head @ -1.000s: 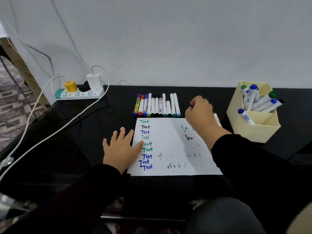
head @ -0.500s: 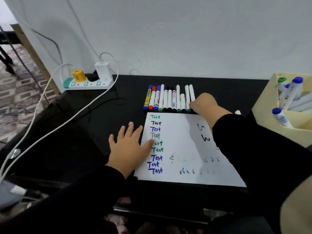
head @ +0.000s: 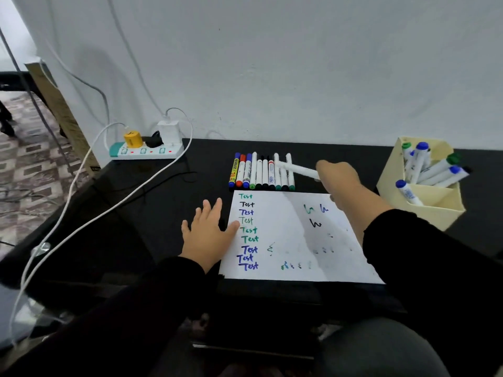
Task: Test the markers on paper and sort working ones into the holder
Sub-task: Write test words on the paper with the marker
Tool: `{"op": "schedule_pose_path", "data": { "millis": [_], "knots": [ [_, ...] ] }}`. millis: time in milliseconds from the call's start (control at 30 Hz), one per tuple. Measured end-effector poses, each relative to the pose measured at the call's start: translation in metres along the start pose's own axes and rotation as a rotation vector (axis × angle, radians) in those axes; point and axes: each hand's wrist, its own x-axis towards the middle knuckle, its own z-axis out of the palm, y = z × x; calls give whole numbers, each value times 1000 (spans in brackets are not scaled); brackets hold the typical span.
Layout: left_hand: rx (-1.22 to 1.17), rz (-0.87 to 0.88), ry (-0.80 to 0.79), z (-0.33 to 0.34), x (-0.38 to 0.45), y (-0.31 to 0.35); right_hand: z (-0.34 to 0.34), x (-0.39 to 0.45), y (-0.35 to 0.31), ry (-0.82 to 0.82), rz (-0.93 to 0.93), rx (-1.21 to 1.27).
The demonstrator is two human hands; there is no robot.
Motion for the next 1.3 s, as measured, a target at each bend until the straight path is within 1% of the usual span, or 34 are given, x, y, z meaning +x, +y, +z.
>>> {"op": "schedule_pose_path", "data": {
  "millis": [67,167,233,300,333,400,467,533,600,667,733,800,900,1000,1100,1200,1300],
  "knots": [
    [-128,45,40,-7,-4,4,-6,-13,1,-36,-37,-22],
    [-312,221,35,-21,-18,14,-15,-34,0,-120,-93,-31],
    [-400,299,-19,-30,-24,24,-19,-39,-1,-192,-113,-28],
    [-473,341,-80,-36,-29,33,-23,-41,1,-252,-127,-42],
    [-485,349,-85,-39,-34,36,-27,-45,2,-279,-136,-32],
    [-478,333,-79,-45,-42,41,-31,-48,5,-312,-136,20],
    [-504,295,-121,-49,-46,42,-32,-51,9,-309,-120,107],
    [-532,235,-191,-52,-46,40,-30,-52,13,-309,-96,239],
    [-549,169,-228,-54,-47,40,-25,-53,17,-316,-48,408],
    [-609,141,-223,-54,-48,41,-14,-58,19,-345,34,591],
    [-677,144,-195,-54,-52,45,1,-67,18,-385,101,681],
    [-699,162,-190,-54,-55,49,15,-77,18,-405,110,625],
    [-679,162,-225,-57,-56,53,29,-83,16,-373,77,515],
    [-679,123,-322,-62,-52,51,32,-82,11,-327,26,531],
    [-737,151,-390,-66,-47,48,33,-78,9,-311,-48,573],
    [-764,200,-416,-65,-41,45,34,-74,6,-329,-102,571],
    [-787,191,-405,-61,-34,44,37,-69,6,-331,-136,552]
  ]
}}
